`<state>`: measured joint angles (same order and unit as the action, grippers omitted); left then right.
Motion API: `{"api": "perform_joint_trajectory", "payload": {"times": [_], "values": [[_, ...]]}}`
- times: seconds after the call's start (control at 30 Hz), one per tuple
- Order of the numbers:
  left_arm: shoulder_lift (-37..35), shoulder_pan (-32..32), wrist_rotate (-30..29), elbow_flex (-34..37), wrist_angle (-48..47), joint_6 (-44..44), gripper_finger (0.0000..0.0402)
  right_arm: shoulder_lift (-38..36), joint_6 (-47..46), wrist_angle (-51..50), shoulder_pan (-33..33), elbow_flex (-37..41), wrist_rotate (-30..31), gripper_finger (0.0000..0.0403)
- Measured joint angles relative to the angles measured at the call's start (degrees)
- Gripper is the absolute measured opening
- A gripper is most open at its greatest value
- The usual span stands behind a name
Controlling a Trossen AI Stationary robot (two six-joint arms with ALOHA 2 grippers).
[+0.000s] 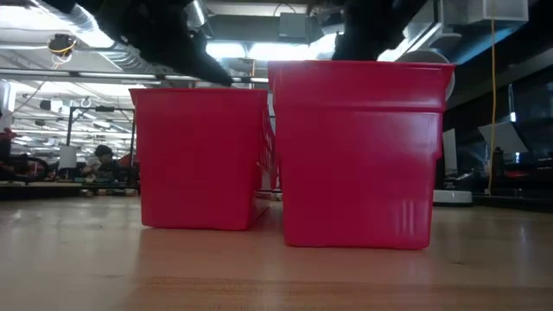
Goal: Sort batteries
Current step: Put the black battery into the left red bin
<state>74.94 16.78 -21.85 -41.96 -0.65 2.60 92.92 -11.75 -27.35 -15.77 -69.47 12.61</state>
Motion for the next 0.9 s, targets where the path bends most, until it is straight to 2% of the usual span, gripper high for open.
{"api": "perform_joint_trajectory", "payload": {"times": [0.13, 0.27, 0.37, 0.5, 0.77, 0.9], "values": [[0.01, 0.0, 0.12, 0.43, 5.64, 1.86, 0.0166, -0.07, -4.15, -13.03, -1.04, -5.7, -3.06, 0.014], [0.03, 0.22, 1.8, 0.42, 10.46, 5.42, 0.0166, -0.1, -10.41, -23.53, -5.18, -9.1, -2.5, 0.014], [0.04, 0.08, 2.79, 0.43, 11.56, 6.81, 0.0166, -0.85, -17.6, -28.43, -9.77, -9.42, -0.11, 0.014], [0.06, 0.0, 2.78, 0.4, 12.12, 6.74, 0.0166, -1.22, -32.01, -33.82, -17.74, -9.49, 3.85, 0.014], [0.06, -0.11, 2.8, 0.4, 13.42, 7.2, 0.0166, -1.27, -60.9, -35.17, -32.44, -5.61, 4.87, 0.0141], [0.06, -0.11, 2.78, 0.4, 15.31, 6.83, 0.0166, -1.27, -69.53, -31.41, -38.95, -1.79, 3.35, 0.0141]]}}
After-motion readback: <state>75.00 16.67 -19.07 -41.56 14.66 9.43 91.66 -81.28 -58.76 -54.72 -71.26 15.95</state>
